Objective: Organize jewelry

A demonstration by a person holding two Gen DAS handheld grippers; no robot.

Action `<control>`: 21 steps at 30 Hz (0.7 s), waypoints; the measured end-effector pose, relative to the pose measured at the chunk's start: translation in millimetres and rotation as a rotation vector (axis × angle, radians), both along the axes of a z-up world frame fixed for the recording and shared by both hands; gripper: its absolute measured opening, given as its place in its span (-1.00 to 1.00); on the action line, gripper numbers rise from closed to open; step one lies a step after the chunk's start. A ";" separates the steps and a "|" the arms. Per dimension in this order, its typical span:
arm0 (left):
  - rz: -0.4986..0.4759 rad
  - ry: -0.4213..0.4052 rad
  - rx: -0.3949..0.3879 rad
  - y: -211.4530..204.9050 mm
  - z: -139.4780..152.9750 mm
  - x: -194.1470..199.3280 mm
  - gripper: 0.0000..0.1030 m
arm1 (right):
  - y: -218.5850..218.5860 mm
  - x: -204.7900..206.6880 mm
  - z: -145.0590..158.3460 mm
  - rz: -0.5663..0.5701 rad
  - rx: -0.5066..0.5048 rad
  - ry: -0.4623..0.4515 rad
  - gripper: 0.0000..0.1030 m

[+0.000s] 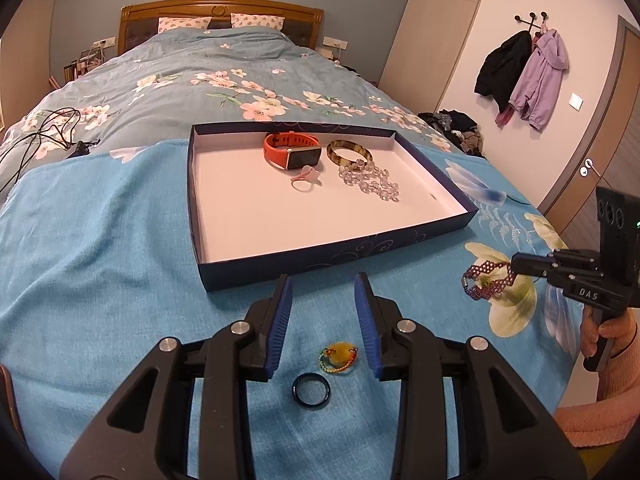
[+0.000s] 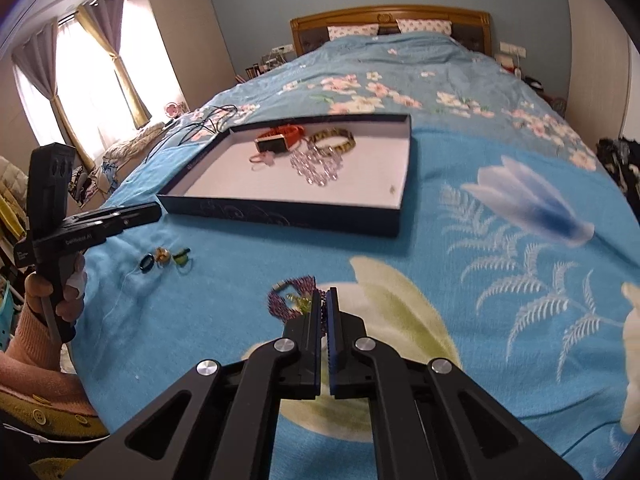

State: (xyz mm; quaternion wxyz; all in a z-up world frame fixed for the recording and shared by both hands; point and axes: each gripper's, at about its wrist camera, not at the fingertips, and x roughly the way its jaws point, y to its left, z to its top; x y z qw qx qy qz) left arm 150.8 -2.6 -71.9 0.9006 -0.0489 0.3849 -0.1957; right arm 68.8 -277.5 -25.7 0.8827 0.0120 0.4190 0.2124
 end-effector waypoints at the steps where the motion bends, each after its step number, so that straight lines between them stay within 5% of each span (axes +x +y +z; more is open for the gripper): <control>1: -0.001 0.000 -0.001 -0.2 -0.3 -0.5 -0.38 | 1.2 0.2 1.8 0.004 0.004 -0.004 -0.98; 21: -0.080 -0.030 0.073 -3.4 -4.1 -35.1 -0.32 | 31.4 9.0 14.3 0.072 0.012 -0.059 -0.98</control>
